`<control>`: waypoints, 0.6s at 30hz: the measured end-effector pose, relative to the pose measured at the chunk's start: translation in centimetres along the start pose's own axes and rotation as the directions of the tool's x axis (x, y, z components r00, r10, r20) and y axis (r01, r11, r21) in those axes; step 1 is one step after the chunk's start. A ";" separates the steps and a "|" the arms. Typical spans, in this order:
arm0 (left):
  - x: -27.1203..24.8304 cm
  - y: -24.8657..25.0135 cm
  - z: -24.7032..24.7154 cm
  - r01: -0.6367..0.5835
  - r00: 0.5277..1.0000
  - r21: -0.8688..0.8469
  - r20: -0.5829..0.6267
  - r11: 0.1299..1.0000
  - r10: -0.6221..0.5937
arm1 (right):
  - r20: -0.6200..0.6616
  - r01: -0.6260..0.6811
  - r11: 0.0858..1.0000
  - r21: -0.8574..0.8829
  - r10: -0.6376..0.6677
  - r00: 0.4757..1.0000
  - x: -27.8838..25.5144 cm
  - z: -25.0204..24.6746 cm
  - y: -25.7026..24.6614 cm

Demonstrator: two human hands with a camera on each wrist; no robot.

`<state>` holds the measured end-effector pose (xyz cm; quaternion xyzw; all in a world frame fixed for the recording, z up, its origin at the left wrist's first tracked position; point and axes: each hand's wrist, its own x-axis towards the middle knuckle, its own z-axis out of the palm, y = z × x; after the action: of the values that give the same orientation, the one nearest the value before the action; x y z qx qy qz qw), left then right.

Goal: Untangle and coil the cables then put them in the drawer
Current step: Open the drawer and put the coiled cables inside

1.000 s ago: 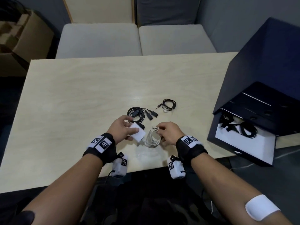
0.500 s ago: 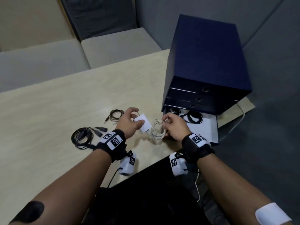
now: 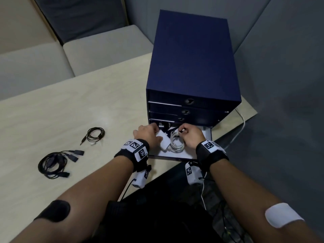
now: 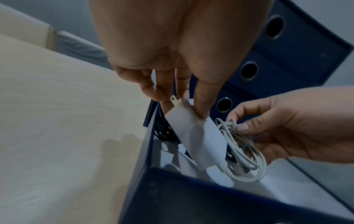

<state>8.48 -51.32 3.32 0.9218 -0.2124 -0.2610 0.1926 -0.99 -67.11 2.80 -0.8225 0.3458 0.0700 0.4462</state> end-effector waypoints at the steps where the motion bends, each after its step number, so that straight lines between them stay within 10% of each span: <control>1: 0.0 0.1 0.2 -0.014 1.000 0.092 0.007 0.996 0.013 | 0.008 -0.008 1.000 -0.007 0.008 1.000 0.0 0.2 0.2; 18: -0.3 0.3 0.4 -0.182 0.968 0.470 0.239 0.864 0.074 | 0.098 -0.084 0.989 -0.123 0.096 0.991 1.8 2.3 2.3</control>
<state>7.92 -51.51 3.21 0.8909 -0.3516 -0.2827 -0.0533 -0.64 -67.08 -0.84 -0.8263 0.3542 0.1531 0.4102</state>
